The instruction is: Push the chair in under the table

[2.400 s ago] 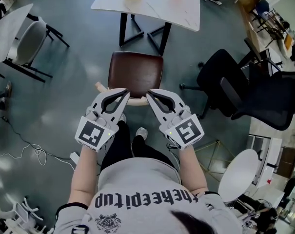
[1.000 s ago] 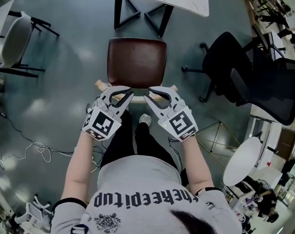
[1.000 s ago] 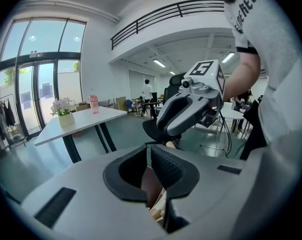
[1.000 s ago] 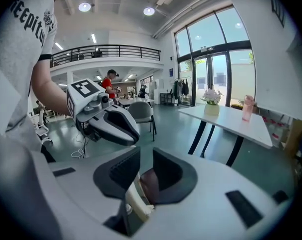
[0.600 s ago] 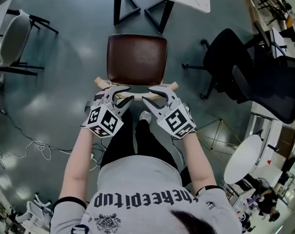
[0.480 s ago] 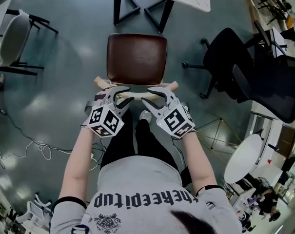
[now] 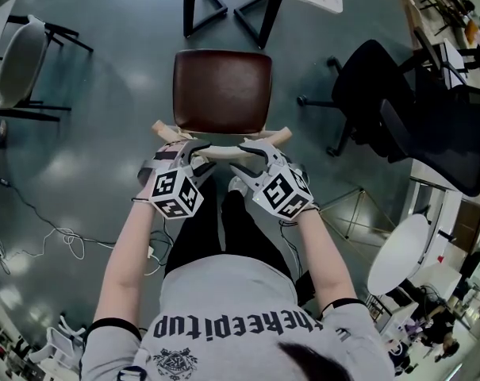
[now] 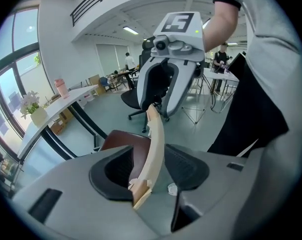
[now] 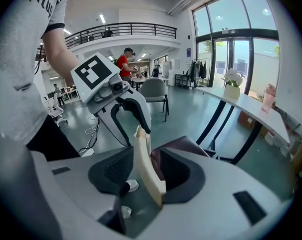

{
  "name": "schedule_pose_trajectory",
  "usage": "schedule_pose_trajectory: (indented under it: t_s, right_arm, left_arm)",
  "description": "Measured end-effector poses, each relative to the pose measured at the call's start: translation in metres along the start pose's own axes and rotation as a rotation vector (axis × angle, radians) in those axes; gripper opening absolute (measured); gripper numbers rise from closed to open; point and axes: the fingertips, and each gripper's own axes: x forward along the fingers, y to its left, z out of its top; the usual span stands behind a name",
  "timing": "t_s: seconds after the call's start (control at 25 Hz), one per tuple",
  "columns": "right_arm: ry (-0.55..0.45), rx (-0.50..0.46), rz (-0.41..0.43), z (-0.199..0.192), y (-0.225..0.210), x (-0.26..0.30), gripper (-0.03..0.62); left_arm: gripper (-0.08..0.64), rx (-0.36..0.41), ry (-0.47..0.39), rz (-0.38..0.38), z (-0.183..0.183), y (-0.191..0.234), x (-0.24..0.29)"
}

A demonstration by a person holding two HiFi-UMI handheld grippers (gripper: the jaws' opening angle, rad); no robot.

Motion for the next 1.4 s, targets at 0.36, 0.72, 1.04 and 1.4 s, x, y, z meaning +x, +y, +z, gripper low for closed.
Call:
schedule_pose_trajectory:
  t_s: [0.36, 0.72, 1.04, 1.4]
  right_arm:
    - [0.056, -0.045, 0.038, -0.015, 0.008, 0.012, 0.182]
    - [0.12, -0.1, 0.048, -0.031, 0.011, 0.022, 0.202]
    - [0.19, -0.152, 0.053, -0.048, 0.006, 0.031, 0.213]
    - [0.238, -0.151, 0.059, -0.064, -0.002, 0.044, 0.216]
  left_arm:
    - [0.218, 0.064, 0.077, -0.028, -0.016, -0.007, 0.011]
    - [0.225, 0.094, 0.131, -0.039, -0.031, -0.008, 0.018]
    - [0.225, 0.095, 0.16, -0.047, -0.038, -0.007, 0.026]
    - [0.225, 0.053, 0.174, -0.058, -0.046, -0.005, 0.037]
